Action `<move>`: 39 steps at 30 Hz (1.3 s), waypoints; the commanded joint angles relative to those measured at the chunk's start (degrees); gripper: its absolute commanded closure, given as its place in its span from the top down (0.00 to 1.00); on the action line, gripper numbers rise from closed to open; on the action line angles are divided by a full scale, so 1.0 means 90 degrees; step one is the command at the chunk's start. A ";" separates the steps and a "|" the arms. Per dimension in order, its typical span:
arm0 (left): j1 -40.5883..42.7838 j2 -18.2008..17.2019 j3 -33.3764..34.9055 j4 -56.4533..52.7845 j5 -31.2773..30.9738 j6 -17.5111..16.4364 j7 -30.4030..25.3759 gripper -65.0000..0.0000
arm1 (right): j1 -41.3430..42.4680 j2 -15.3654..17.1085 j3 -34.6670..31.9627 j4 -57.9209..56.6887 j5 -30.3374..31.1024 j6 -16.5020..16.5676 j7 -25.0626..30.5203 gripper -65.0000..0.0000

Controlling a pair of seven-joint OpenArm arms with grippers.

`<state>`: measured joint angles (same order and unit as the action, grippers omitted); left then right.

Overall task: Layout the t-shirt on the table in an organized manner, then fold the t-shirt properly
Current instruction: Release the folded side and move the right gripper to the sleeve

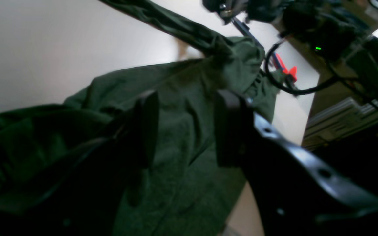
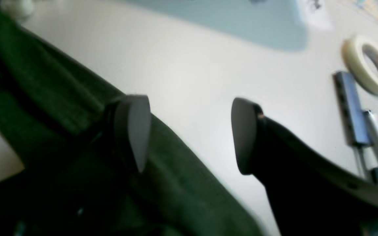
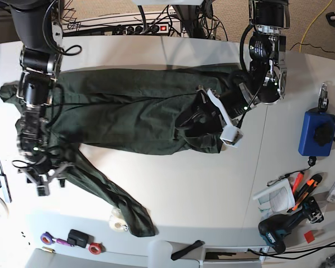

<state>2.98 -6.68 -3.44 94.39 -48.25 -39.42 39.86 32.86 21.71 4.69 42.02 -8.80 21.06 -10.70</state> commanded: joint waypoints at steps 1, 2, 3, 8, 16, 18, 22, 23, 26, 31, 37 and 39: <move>-0.0083 -0.0007 0.0005 0.0109 -0.0131 -0.0065 -0.0151 0.43 | 0.0291 0.0053 0.0029 -0.0180 -0.0095 -0.0117 0.0318 0.59; -0.0073 -0.0007 0.0005 0.0109 -0.0134 -0.0065 -0.0153 0.43 | 0.0357 -0.0002 0.0034 -0.0478 -0.0194 -0.0192 0.0512 0.59; -0.0066 -0.0005 0.0005 0.0109 -0.0136 -0.0065 -0.0153 0.43 | 0.0401 -0.0034 0.0034 -0.0758 -0.0262 -0.0313 0.0687 0.59; -0.0010 -0.0002 0.0005 0.0109 -0.0136 -0.0065 -0.0155 0.43 | 0.0474 -0.0034 0.0032 -0.1513 -0.0318 -0.0614 0.1212 0.59; -0.0012 -0.0002 0.0005 0.0109 -0.0141 -0.0065 -0.0158 0.43 | 0.0457 -0.0036 0.0032 -0.1518 -0.0214 -0.0627 0.1129 0.59; -0.0012 -0.0002 0.0005 0.0109 -0.0141 -0.0065 -0.0158 0.43 | 0.0454 -0.0034 0.0032 -0.1518 -0.0119 -0.0629 0.1127 0.59; -0.0015 -0.0002 0.0005 0.0109 -0.0141 -0.0065 -0.0158 0.43 | 0.0454 -0.0034 0.0032 -0.1518 -0.0124 -0.0627 0.1127 0.59; -0.0015 -0.0002 0.0005 0.0109 -0.0141 -0.0065 -0.0158 0.43 | 0.0454 -0.0034 0.0032 -0.1515 -0.0124 -0.0629 0.1146 0.59; -0.0015 -0.0002 0.0005 0.0109 -0.0141 -0.0065 -0.0160 0.43 | 0.0454 -0.0034 0.0032 -0.1515 -0.0124 -0.0631 0.1377 0.59; -0.0015 -0.0002 0.0005 0.0109 -0.0141 -0.0065 -0.0160 0.43 | 0.0440 -0.0034 0.0032 -0.1515 -0.0124 -0.0629 0.1375 0.59; -0.0015 -0.0002 0.0005 0.0109 -0.0155 -0.0065 -0.0160 0.43 | 0.0041 -0.0034 0.0032 -0.1515 -0.0121 -0.0641 0.1137 0.59; -0.0015 -0.0002 0.0005 0.0109 -0.0158 -0.0065 -0.0160 0.43 | -0.0121 -0.0034 0.0032 -0.1515 -0.0121 -0.0641 0.1200 0.59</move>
<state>3.64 -6.68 -3.40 94.39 -48.21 -39.31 39.97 31.18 20.64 4.89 28.27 -8.21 15.16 2.96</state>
